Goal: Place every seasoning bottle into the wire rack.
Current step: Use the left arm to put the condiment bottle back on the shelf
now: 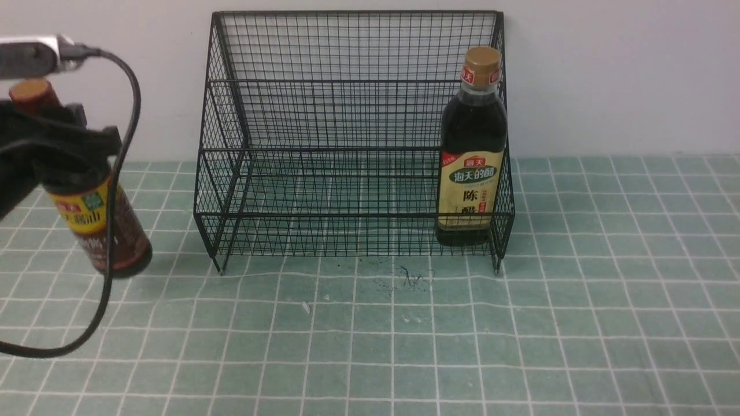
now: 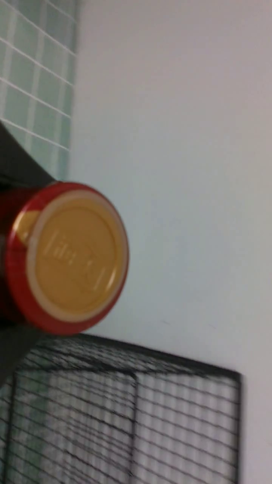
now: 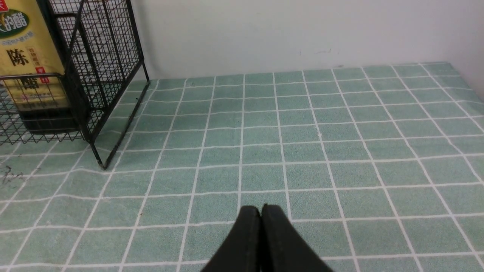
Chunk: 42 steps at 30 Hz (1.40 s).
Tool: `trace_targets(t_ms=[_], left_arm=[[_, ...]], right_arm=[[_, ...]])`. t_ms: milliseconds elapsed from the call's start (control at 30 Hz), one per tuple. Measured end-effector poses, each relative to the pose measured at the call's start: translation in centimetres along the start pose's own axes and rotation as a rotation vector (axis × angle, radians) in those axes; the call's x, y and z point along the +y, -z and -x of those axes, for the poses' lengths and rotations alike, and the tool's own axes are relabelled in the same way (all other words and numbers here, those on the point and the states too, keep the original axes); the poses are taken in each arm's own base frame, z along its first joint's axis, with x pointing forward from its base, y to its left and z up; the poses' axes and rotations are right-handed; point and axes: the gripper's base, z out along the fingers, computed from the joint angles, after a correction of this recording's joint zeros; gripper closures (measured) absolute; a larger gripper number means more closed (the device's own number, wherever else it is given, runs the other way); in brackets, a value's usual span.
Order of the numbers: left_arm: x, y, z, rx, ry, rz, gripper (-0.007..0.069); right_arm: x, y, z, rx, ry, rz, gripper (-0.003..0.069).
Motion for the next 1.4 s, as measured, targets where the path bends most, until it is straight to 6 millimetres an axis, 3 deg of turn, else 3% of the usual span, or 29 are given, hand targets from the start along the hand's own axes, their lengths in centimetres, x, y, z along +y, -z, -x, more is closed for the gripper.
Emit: trace_targets(t_ms=[100,233,400,567,667,767,1133,1400], left_arm=[[-0.8,1.0,4.3,-0.079,-0.001,-0.073,0.0365],[-1.6,1.7,7.7,-0.124,0.009,-0.147,0.0365],[-3.4,1.9,8.7,-0.125,0.04,-0.229,0.0365],[-6.4,0.7,7.3,-0.061,0.039,-0.319,0.0365],[-8.6,-0.9,5.4,-0.004,0.025,-0.356,0.0365],[-9.5,-2.1,4.3,0.007,0.017,-0.349,0.0365],[-10.6,-5.6,0.5,0.082,-0.025,-0.306,0.0365],[-11.1,-6.5,-1.0,0.131,-0.069,-0.313,0.0354]], right_arm=[[0.0,0.0,0.0,0.0,0.0,0.0,0.0673],[0.0,0.0,0.0,0.0,0.0,0.0,0.0673],[0.0,0.0,0.0,0.0,0.0,0.0,0.0673],[0.0,0.0,0.0,0.0,0.0,0.0,0.0673],[0.0,0.0,0.0,0.0,0.0,0.0,0.0673],[0.0,0.0,0.0,0.0,0.0,0.0,0.0673],[0.0,0.0,0.0,0.0,0.0,0.0,0.0673],[0.0,0.0,0.0,0.0,0.0,0.0,0.0673]])
